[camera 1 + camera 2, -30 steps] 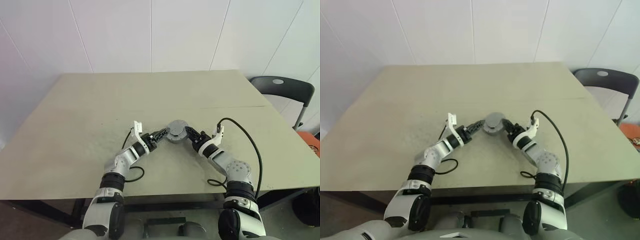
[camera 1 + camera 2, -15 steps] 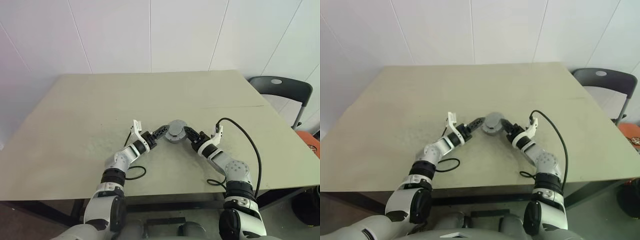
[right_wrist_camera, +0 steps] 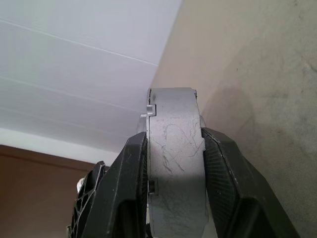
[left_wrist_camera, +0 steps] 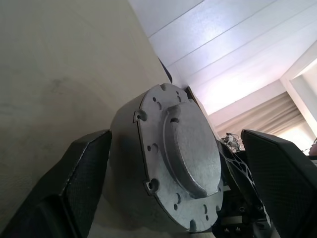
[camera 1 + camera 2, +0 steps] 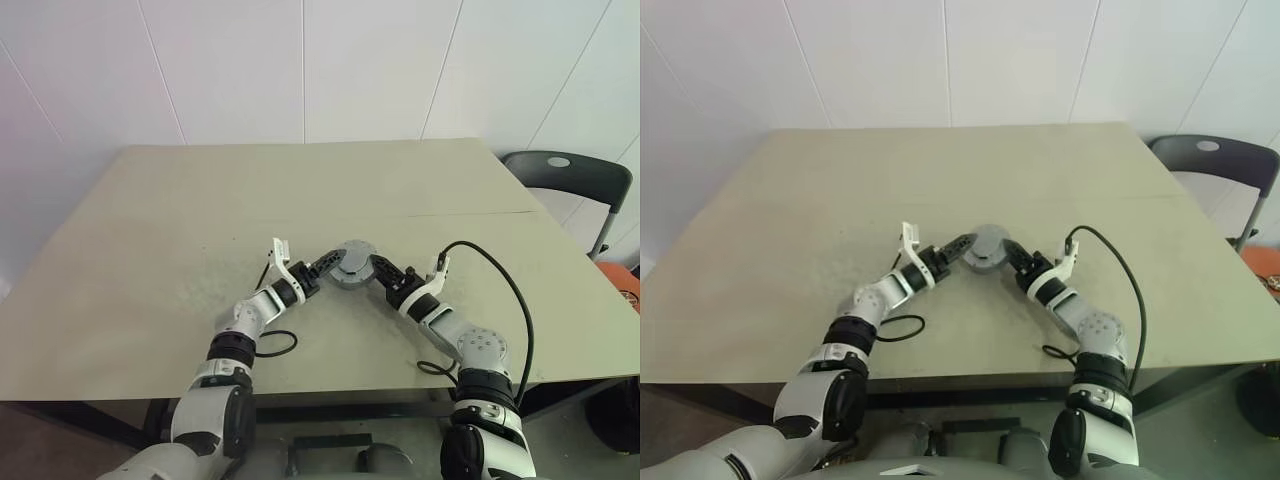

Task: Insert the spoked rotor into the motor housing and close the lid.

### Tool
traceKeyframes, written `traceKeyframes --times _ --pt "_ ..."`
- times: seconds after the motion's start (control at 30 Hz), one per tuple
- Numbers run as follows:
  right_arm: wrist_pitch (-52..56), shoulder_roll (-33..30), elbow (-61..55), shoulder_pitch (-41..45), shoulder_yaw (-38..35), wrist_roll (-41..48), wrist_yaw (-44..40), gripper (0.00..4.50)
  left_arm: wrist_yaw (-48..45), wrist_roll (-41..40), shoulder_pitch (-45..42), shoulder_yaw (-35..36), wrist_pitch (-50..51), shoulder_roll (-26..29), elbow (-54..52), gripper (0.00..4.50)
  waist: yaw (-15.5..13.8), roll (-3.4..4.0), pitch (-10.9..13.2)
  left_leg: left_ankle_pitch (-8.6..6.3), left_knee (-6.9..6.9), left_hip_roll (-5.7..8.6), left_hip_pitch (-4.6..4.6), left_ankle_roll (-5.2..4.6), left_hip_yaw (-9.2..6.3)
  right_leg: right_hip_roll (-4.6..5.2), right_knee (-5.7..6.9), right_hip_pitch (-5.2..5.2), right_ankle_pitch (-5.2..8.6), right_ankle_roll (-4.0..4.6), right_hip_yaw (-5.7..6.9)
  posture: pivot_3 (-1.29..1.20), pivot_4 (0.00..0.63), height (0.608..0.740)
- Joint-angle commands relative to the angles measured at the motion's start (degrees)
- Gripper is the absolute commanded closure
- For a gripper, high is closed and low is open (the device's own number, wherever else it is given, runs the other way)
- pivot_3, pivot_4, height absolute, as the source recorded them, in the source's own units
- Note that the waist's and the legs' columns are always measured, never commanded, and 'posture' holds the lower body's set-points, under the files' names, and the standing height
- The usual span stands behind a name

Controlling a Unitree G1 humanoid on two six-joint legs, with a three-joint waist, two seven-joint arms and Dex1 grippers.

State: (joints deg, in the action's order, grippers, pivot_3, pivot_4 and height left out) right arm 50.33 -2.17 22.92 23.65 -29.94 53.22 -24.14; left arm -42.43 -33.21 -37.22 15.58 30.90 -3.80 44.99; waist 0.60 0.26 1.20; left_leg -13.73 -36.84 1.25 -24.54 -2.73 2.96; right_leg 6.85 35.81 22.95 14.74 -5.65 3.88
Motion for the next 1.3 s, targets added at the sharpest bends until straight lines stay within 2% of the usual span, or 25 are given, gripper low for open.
traceKeyframes --times 0.03,0.4,0.57,0.67,0.83,1.1,1.3 --pt "2.0 1.9 -1.7 1.2 0.5 4.0 -1.8 3.29 -1.8 -1.1 -0.9 -0.6 2.7 -1.6 0.9 0.04 0.0 0.01 0.0 0.0 0.01 0.0 -0.01 0.0 0.0 0.0 -0.01 0.01 0.0 0.0 0.0 0.0 0.0 0.74" --pt "4.5 3.2 -3.5 2.3 -1.8 10.8 -3.2 3.29 -2.6 -1.9 -1.8 1.3 5.8 -2.2 3.3 0.04 -0.5 0.03 0.0 0.01 -0.04 0.1 -0.66 -0.01 -0.01 0.07 0.01 0.41 -0.02 0.0 0.0 0.0 0.0 0.74" --pt "4.6 2.9 -3.4 2.3 -0.7 10.8 -3.2 3.29 -2.1 -2.8 -2.4 2.9 5.5 -2.3 4.3 0.04 -0.8 0.03 0.0 -0.01 -0.1 0.15 -0.76 -0.03 -0.02 0.12 0.02 0.49 -0.02 0.0 0.0 0.0 0.0 0.74" --pt "4.4 2.9 -3.3 2.1 -0.3 10.6 -3.2 3.29 -0.8 -4.5 -3.0 5.4 4.6 -2.4 5.7 0.67 -1.0 0.05 0.0 0.0 -0.1 0.15 -0.77 -0.03 -0.02 0.11 0.08 0.53 -0.02 0.0 0.0 0.0 0.0 0.74" --pt "4.1 2.7 -2.8 2.0 0.3 10.0 -3.1 3.29 -1.5 -6.3 -3.4 6.7 4.6 -2.6 5.1 2.1 -1.0 0.06 0.0 0.0 -0.1 0.14 -0.78 -0.03 -0.01 0.11 0.1 0.55 -0.02 0.0 0.0 0.0 0.0 0.74" --pt "2.1 2.6 -1.9 2.3 0.4 9.0 -2.7 3.29 -0.8 -7.0 -3.5 7.0 3.5 -2.6 5.3 2.2 -1.0 0.06 0.0 0.0 -0.17 0.14 -0.78 -0.04 -0.01 0.1 0.17 0.55 -0.02 -0.01 0.0 0.0 0.0 0.74" --pt "-3.1 2.3 1.9 4.1 -1.3 7.4 1.2 3.29 0.8 -8.9 -4.2 9.2 1.5 -3.1 5.6 2.2 -0.7 0.06 0.0 0.01 -0.18 0.14 -0.77 -0.04 -0.01 0.09 0.2 0.55 -0.03 -0.01 0.0 0.0 0.0 0.74"
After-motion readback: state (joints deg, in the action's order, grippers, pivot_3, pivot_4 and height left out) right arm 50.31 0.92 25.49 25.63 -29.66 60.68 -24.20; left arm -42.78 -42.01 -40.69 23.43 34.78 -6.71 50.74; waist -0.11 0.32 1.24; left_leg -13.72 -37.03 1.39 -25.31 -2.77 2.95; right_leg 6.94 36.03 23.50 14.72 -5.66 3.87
